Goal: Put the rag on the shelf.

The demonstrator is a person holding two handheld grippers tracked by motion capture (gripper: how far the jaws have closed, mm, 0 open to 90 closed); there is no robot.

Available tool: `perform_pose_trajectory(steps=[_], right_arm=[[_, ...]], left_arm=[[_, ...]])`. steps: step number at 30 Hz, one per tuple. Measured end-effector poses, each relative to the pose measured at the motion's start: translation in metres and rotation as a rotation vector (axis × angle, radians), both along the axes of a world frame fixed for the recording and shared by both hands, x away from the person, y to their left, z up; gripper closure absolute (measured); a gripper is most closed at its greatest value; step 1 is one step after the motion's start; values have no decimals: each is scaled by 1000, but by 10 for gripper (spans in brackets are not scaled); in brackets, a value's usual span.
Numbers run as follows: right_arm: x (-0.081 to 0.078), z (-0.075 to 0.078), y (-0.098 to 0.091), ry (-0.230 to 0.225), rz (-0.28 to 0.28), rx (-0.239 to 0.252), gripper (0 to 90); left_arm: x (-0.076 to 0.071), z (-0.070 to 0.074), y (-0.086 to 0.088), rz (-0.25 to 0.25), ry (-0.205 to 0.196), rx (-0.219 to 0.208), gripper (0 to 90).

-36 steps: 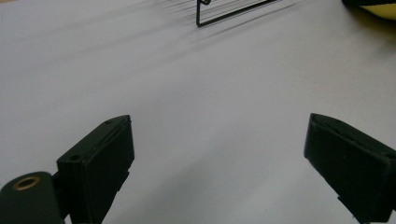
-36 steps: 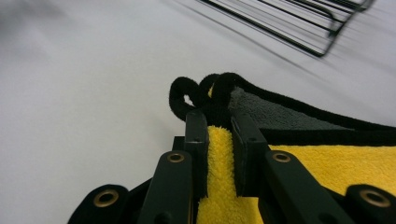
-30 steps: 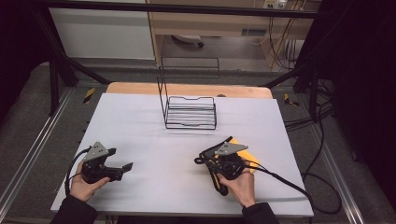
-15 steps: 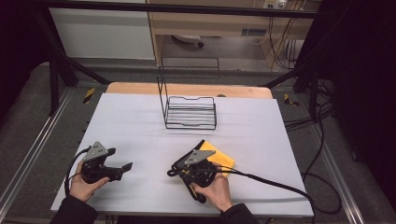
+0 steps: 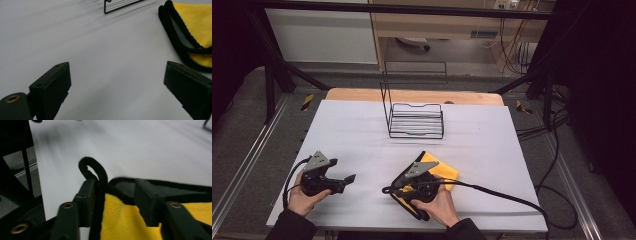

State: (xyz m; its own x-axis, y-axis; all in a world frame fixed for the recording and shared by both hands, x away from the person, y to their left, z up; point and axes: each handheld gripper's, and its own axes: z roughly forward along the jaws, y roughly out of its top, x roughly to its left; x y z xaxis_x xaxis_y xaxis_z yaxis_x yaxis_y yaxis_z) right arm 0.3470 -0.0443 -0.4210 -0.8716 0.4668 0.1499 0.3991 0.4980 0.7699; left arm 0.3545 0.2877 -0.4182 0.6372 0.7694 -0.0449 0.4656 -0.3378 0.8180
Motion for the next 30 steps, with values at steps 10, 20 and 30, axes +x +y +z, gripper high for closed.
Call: perform_pose_trajectory(steps=[10, 20, 30], right_arm=[[14, 23, -59, -81, -163, 0, 322], [18, 9, -134, -70, -350, -20, 275], [13, -7, -156, -40, -414, -33, 368]], left_arm=[[-3, 12, -26, -22, 12, 21, 113], [-13, 20, -104, -155, 45, 71, 341], [-9, -3, -165, -236, 161, 141, 655]])
